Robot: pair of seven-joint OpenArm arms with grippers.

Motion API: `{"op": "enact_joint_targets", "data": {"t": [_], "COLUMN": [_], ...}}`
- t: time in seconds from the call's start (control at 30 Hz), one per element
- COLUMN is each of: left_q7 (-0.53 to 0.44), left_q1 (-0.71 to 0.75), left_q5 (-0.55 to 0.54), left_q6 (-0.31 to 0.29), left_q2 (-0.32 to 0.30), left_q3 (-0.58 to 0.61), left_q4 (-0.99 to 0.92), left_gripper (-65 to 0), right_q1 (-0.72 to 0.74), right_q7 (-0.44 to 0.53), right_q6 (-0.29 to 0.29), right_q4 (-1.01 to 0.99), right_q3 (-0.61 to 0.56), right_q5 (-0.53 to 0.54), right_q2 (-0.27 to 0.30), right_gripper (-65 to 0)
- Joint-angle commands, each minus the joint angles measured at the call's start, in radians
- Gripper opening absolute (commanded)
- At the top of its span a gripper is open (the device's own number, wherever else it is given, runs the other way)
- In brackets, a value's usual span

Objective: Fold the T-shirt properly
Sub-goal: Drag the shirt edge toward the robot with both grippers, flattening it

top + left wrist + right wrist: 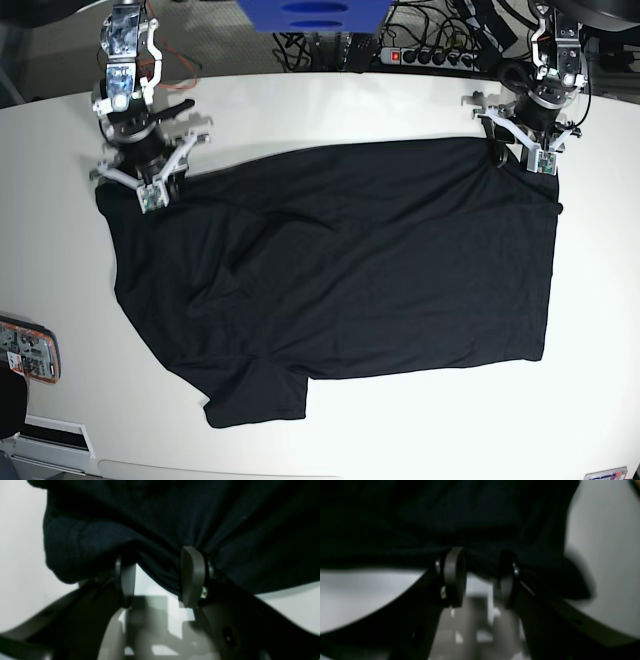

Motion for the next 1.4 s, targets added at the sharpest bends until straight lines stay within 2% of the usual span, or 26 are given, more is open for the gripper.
{"op": "enact_joint_targets", "data": {"t": [0.0, 0.1, 0.43, 0.63, 0.7, 0.87, 0.93, 1.37], "left_q7": [0.229, 0.229, 0.232, 0.232, 0.232, 0.232, 0.232, 0.232], "left_q1": [0.045, 0.043, 0.043, 0.041, 0.040, 0.038, 0.038, 0.045], "left_q5": [0.078, 0.078, 0.080, 0.080, 0.080, 0.078, 0.080, 0.080], "left_q6": [0.004, 0.004, 0.004, 0.004, 0.004, 0.004, 0.004, 0.004], "left_q2": [0.002, 0.002, 0.016, 0.016, 0.016, 0.022, 0.036, 0.049], "left_q3": [0.011, 0.011, 0.011, 0.011, 0.011, 0.011, 0.009, 0.009], "left_q4": [-0.030, -0.030, -0.030, -0.030, -0.030, -0.030, -0.029, -0.029], "left_gripper": [-37.7, -37.7, -37.7, -37.7, -37.7, -37.7, -37.7, -37.7], "right_q1": [0.001, 0.004, 0.003, 0.009, 0.047, 0.250, 0.256, 0.202], "right_q7": [0.024, -0.014, -0.023, -0.082, -0.080, -0.080, -0.079, 0.064], "right_q6": [-0.003, -0.003, -0.003, -0.003, -0.003, -0.003, -0.003, -0.003], "right_q4": [0.018, 0.015, 0.061, 0.091, 0.088, -0.005, -0.058, -0.300], "right_q3": [0.006, 0.006, 0.012, 0.012, 0.010, -0.011, -0.021, -0.027], "right_q5": [0.003, 0.003, 0.003, 0.003, 0.003, 0.004, 0.004, 0.004], "right_q2": [0.009, 0.009, 0.009, 0.009, 0.009, 0.009, 0.009, 0.009], "right_gripper": [-42.9, -42.9, -42.9, -42.9, -42.9, -42.9, -42.9, -42.9]}}
